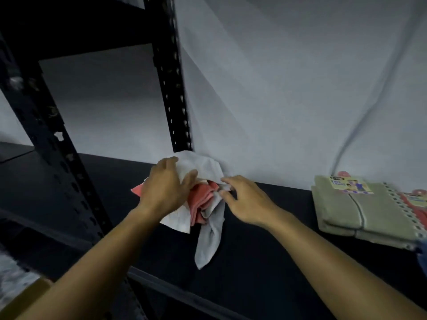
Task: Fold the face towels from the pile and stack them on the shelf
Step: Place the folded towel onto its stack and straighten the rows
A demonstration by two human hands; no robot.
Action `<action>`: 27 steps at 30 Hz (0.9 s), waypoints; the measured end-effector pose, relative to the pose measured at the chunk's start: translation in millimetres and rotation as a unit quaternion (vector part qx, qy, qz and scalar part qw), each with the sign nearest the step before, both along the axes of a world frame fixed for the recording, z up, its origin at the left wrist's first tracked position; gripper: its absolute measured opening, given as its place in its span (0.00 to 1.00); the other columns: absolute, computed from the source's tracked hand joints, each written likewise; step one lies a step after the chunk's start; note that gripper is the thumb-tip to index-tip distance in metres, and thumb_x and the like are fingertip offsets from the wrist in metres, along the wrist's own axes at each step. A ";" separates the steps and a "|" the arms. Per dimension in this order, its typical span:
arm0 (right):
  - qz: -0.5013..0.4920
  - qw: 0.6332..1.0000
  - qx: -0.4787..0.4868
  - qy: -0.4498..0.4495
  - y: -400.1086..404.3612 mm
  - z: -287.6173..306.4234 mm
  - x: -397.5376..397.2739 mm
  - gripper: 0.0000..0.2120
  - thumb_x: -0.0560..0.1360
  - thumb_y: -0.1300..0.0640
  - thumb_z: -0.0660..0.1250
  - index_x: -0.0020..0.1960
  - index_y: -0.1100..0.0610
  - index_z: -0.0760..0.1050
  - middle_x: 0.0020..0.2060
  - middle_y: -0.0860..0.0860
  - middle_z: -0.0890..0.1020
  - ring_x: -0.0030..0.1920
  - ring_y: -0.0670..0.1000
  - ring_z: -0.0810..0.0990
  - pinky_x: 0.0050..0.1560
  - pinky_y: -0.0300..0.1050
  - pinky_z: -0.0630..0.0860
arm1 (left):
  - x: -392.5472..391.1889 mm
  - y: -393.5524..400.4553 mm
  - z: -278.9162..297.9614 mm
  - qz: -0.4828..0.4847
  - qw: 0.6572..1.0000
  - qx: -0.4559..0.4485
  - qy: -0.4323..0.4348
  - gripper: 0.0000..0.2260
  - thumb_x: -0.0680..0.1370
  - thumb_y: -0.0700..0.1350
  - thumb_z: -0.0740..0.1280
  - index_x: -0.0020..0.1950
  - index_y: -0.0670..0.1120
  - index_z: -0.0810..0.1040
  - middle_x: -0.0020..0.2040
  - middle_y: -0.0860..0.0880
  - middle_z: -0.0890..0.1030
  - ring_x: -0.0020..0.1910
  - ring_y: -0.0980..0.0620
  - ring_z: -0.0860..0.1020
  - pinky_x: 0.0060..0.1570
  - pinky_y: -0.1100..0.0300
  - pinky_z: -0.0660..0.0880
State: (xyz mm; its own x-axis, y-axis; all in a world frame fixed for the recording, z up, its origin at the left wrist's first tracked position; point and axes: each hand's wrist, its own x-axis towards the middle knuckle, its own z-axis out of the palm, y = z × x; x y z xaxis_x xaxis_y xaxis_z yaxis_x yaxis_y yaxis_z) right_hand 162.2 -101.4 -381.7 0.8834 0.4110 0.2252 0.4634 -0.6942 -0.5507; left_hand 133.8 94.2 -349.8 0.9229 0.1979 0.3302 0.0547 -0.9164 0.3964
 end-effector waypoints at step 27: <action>-0.064 0.977 0.202 -0.019 42.6 -23.2 20.0 0.27 0.78 0.40 0.60 0.73 0.50 0.62 0.68 0.45 0.68 0.62 0.45 0.74 0.60 0.48 0.75 | 68.9 25.8 55.7 0.048 0.955 -0.208 -0.208 0.06 0.80 0.45 0.63 0.53 0.48 0.79 0.47 0.48 0.80 0.47 0.46 0.77 0.49 0.54 0.75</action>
